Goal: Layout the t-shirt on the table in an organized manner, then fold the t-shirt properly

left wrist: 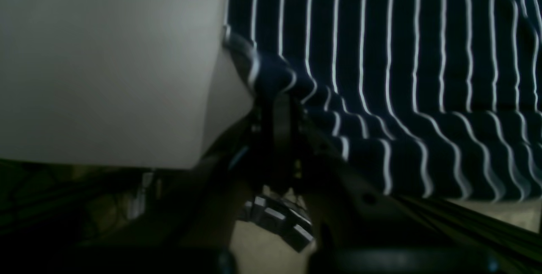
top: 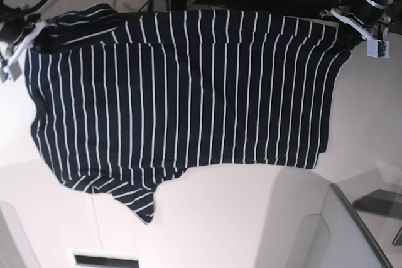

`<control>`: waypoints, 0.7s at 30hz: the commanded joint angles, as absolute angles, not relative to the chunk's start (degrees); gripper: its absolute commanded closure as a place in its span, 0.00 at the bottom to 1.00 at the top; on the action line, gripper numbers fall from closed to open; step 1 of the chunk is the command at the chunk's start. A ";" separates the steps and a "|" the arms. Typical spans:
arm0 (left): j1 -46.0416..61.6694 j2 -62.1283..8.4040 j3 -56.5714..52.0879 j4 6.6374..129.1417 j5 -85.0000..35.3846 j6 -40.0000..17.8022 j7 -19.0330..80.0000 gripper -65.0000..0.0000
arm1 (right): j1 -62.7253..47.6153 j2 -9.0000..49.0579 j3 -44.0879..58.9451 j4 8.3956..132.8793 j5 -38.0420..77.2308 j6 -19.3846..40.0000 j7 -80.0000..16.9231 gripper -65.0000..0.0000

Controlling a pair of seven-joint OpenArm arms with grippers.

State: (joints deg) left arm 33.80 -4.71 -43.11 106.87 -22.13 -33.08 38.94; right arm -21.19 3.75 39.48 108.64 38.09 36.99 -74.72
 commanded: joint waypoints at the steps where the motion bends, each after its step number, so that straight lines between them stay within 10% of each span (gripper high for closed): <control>1: 33.63 -5.14 -44.53 108.53 -22.81 -33.10 38.11 1.00 | -20.35 4.35 39.78 109.49 38.55 35.82 -74.77 1.00; 21: 16.22 -4.18 -38.29 101.23 -5.58 -33.01 40.66 1.00 | -6.55 10.33 27.21 92.09 38.55 25.45 -68.70 1.00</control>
State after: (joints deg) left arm 16.40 -3.33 -38.04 100.38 -5.37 -33.17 41.45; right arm -7.09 9.17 26.96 91.42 37.78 25.28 -69.25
